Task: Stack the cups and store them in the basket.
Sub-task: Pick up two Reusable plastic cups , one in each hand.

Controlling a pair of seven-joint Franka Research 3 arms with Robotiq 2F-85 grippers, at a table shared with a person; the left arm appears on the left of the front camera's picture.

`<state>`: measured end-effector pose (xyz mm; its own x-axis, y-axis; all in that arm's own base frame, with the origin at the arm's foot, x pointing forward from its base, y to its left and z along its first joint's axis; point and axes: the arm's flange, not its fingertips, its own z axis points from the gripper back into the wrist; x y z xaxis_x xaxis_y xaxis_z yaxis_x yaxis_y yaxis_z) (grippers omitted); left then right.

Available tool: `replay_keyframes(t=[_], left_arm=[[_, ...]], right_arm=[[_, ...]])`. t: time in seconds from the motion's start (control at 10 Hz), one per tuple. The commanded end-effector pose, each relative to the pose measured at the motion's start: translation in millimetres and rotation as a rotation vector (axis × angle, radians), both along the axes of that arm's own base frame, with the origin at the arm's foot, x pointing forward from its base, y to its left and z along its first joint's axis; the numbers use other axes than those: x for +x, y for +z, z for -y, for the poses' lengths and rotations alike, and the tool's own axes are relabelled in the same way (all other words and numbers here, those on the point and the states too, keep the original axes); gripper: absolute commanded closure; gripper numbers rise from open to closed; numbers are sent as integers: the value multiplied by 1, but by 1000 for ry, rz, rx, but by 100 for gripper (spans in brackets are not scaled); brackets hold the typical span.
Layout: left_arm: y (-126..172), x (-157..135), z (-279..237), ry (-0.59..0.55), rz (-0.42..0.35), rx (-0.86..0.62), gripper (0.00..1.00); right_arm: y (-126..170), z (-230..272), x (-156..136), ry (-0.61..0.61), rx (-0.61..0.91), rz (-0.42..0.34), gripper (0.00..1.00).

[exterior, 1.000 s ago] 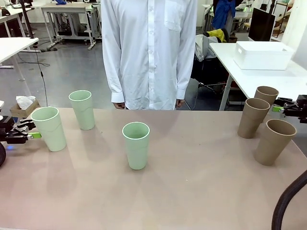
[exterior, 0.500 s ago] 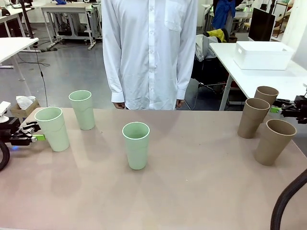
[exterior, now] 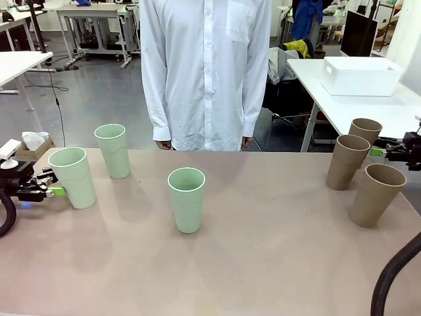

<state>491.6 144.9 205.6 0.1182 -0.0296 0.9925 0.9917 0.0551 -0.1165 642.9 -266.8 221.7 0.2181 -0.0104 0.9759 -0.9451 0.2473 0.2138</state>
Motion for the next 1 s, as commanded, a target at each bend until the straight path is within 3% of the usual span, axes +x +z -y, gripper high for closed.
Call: replay_keyframes(t=[0.0, 0.9], left_arm=[[5, -12, 13, -23, 32, -15, 0], [0, -6, 34, 5, 36, -47, 0]], right_arm=[[0, -4, 7, 11, -14, -20, 0], [-7, -28, 22, 23, 0, 8, 0]])
